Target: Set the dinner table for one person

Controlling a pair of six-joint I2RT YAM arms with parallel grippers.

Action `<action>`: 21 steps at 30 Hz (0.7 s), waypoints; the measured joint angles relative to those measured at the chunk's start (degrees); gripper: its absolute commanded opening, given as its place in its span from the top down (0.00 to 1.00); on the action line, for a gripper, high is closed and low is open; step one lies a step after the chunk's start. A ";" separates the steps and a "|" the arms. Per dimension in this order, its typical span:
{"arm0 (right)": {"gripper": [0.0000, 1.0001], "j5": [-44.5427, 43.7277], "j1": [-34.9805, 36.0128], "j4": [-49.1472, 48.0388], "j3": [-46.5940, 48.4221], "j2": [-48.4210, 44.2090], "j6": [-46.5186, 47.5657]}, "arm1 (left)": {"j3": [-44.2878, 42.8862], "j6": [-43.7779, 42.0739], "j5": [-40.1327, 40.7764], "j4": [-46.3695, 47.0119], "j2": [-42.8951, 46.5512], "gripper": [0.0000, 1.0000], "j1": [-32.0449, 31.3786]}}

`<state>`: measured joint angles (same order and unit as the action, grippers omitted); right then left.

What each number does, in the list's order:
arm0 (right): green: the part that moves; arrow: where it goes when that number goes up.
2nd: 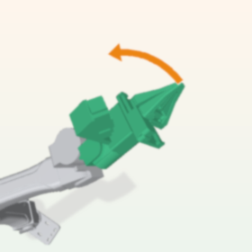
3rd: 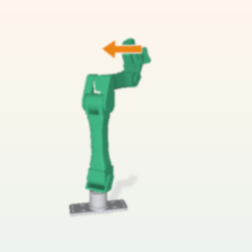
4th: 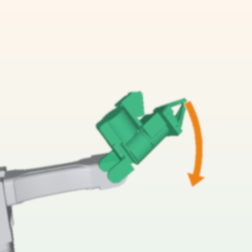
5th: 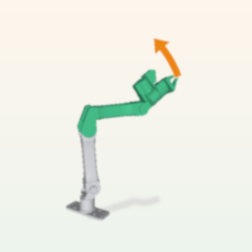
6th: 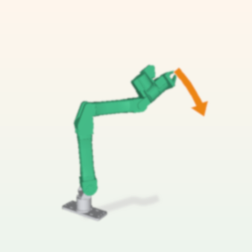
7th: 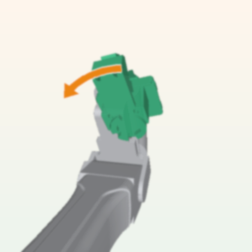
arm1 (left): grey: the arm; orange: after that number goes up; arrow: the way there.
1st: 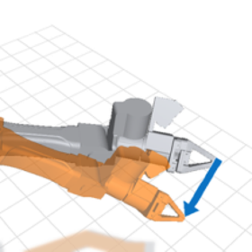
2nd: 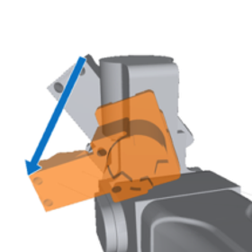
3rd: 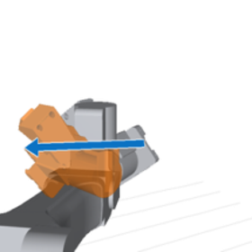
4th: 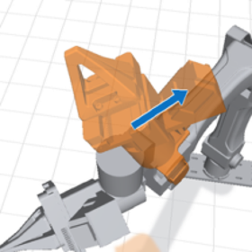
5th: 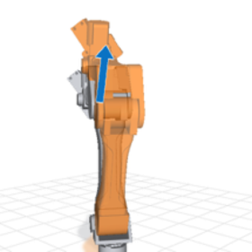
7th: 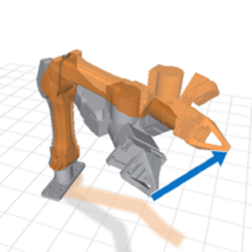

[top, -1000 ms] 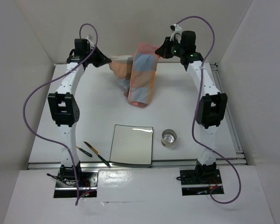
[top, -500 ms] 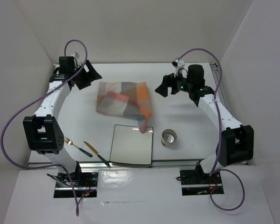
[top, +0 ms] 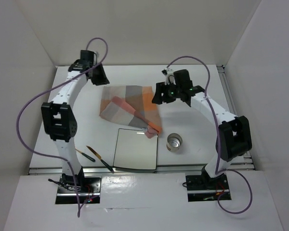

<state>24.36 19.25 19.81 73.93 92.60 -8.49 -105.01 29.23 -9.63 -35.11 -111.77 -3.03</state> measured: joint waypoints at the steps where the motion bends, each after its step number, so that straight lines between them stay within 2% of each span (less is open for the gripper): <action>1: 0.30 -0.52 1.22 0.76 0.22 0.96 -0.11 | -1.77 -0.70 0.70 -1.66 -2.73 0.63 -1.62; 4: 0.25 -2.32 3.17 4.42 -0.33 2.58 -1.36 | -7.08 -1.05 3.28 -6.51 -11.15 0.44 -6.01; 6: 0.22 -3.76 2.86 5.99 -0.96 2.56 -2.03 | -7.80 -0.76 4.35 -8.33 -14.58 0.37 -8.04; 10: 0.20 -5.81 2.34 7.02 -1.51 2.56 -2.64 | -8.92 -0.28 6.82 -12.07 -17.92 0.41 -9.68; 13: 0.20 -6.58 2.29 7.41 -1.73 2.49 -2.86 | -14.34 -0.24 9.03 -13.99 -20.46 0.41 -9.62; 14: 0.20 -6.69 2.29 7.45 -1.95 2.47 -2.89 | -16.09 -0.17 9.68 -14.43 -21.05 0.40 -9.57; 16: 0.19 -7.21 2.29 7.69 -2.49 2.47 -3.04 | -17.99 0.15 11.19 -14.51 -21.49 0.30 -9.64; 18: 0.19 -7.65 2.29 7.93 -3.08 2.47 -3.06 | -18.32 0.44 12.41 -14.64 -21.49 0.26 -9.68; 21: 0.19 -8.09 2.29 8.20 -3.69 2.47 -3.06 | -17.88 0.74 13.44 -15.10 -21.62 0.31 -9.99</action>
<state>16.27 21.54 28.01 70.24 95.07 -11.55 -122.89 29.98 3.81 -50.22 -133.38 -13.02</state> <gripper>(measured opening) 0.808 0.720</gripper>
